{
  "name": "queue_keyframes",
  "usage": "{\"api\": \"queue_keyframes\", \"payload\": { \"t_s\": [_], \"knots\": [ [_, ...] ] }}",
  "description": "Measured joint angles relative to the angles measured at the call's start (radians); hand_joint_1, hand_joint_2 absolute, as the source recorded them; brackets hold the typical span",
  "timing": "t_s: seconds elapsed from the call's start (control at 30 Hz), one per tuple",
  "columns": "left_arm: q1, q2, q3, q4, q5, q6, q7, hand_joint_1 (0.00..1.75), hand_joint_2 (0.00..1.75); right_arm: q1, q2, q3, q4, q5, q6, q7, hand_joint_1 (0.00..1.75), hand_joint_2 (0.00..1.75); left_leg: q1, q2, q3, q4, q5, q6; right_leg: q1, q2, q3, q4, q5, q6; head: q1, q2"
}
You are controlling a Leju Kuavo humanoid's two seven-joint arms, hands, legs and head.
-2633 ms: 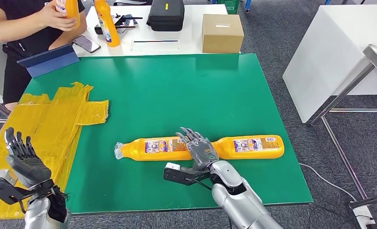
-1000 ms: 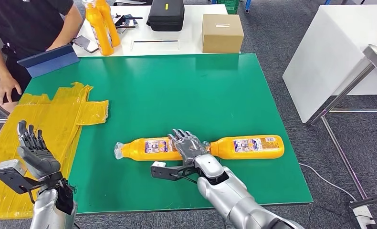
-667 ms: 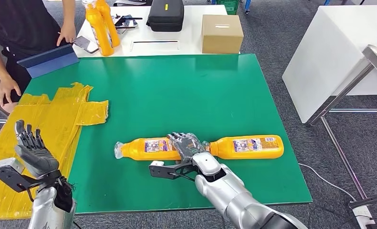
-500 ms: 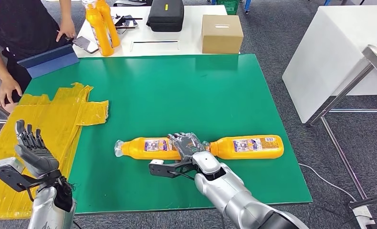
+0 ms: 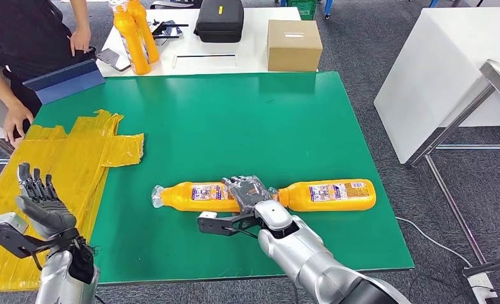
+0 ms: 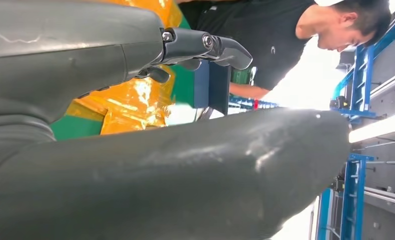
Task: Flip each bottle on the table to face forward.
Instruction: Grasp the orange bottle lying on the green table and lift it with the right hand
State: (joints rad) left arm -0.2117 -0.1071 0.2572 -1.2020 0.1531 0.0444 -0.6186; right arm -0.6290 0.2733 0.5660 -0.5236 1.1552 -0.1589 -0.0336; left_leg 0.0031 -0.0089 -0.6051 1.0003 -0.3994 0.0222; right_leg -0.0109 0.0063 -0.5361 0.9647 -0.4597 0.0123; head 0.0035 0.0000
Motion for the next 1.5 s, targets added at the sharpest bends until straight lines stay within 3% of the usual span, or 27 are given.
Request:
{"api": "queue_keyframes", "payload": {
  "t_s": [0.1,0.23,0.43,0.67,1.23,1.5],
  "knots": [
    [0.016,0.0,0.0,0.0,0.039,-0.055,0.004,0.0,0.0,0.004,-0.001,0.0,-0.011,0.001,-0.026,-0.003,1.75,1.75,0.0,0.0,0.0,0.0,0.0,0.0,0.0,0.0,0.0,0.0,0.0,0.0,0.0,0.0],
    [0.044,0.0,0.0,0.0,0.081,-0.121,0.011,0.0,1.75,0.031,-0.018,0.0,-0.09,0.003,-0.031,-0.008,1.75,1.75,0.0,0.0,-0.002,0.0,0.0,0.0,0.0,0.0,-0.002,0.0,0.0,0.0,0.0,0.0],
    [0.064,0.001,-0.021,0.0,0.128,-0.221,0.052,0.0,1.75,0.072,-0.073,-0.002,-0.328,-0.015,0.002,0.005,1.75,1.75,0.0,-0.001,-0.005,0.0,0.0,0.0,0.0,0.0,-0.005,0.0,0.0,0.0,0.0,0.0],
    [0.063,-0.018,-0.119,0.0,0.15,-0.286,0.101,0.0,1.75,0.072,-0.094,-0.002,-0.509,-0.05,0.032,0.016,1.75,1.75,-0.001,-0.001,-0.006,0.001,0.0,0.0,0.0,0.0,-0.005,0.0,0.001,0.001,0.0,0.0],
    [0.037,-0.05,-0.25,0.028,0.239,-0.285,0.132,0.0,1.75,0.044,-0.067,-0.002,-0.598,-0.129,0.026,0.015,1.75,1.75,0.0,0.0,-0.006,0.0,0.0,0.0,0.0,0.0,-0.006,0.0,0.001,0.001,0.0,0.0],
    [0.032,-0.073,-0.313,0.054,0.293,-0.328,0.163,0.0,1.75,0.026,-0.042,0.001,-0.598,-0.162,0.026,0.018,1.75,1.75,-0.001,-0.001,-0.007,0.001,0.0,0.0,0.0,0.0,-0.006,0.0,0.001,0.001,0.0,0.0]
  ]
}}
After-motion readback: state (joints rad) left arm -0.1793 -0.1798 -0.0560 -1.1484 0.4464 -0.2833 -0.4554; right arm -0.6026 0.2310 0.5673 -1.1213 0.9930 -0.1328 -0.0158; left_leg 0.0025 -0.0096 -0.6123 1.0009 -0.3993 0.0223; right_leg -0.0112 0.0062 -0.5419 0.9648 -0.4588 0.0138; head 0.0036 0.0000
